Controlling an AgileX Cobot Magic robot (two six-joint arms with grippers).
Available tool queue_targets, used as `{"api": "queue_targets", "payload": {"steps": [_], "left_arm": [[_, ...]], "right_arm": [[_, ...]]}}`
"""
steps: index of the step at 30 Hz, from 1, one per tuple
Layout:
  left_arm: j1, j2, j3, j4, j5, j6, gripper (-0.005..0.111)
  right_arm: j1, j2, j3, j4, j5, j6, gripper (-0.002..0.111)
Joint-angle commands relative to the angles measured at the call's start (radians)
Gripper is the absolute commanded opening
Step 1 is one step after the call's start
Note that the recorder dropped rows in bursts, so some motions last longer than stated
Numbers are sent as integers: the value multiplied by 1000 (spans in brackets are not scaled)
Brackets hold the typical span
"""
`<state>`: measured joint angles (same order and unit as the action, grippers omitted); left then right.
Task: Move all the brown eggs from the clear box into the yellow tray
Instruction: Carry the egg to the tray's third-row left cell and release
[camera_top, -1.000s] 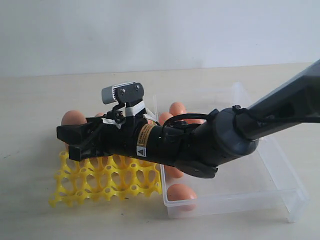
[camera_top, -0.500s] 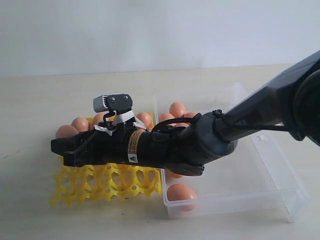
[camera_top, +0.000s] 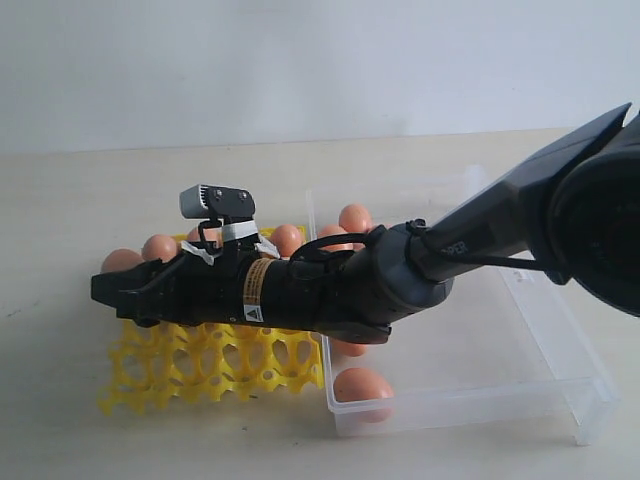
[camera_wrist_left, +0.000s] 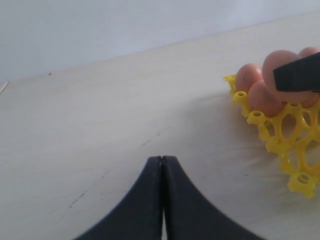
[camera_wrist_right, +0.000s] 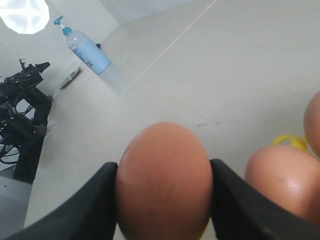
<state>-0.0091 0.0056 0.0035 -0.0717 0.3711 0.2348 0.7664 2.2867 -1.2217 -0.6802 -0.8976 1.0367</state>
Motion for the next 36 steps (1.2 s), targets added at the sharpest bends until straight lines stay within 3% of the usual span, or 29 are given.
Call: {"api": "queue_targets", "payload": {"steps": [1, 9, 15, 25, 29, 32, 36], "left_arm": [[-1, -6, -4, -1, -7, 0, 0], [-1, -6, -4, -1, -7, 0, 0], [-1, -6, -4, -1, -7, 0, 0], [-1, -6, -4, -1, -7, 0, 0], [-1, -6, -4, -1, -7, 0, 0], [-1, -6, -4, -1, -7, 0, 0], [-1, -6, -4, -1, -7, 0, 0]], "right_arm": [[1, 0, -7, -13, -8, 3, 10], [1, 0, -7, -9, -6, 6, 47], [1, 0, -7, 6, 15, 21, 55], [1, -7, -7, 11, 12, 25, 57], [1, -74, -7, -46, 40, 21, 44], [1, -147, -7, -157, 163, -60, 33], [1, -284, -12, -435, 533, 57, 39]]}}
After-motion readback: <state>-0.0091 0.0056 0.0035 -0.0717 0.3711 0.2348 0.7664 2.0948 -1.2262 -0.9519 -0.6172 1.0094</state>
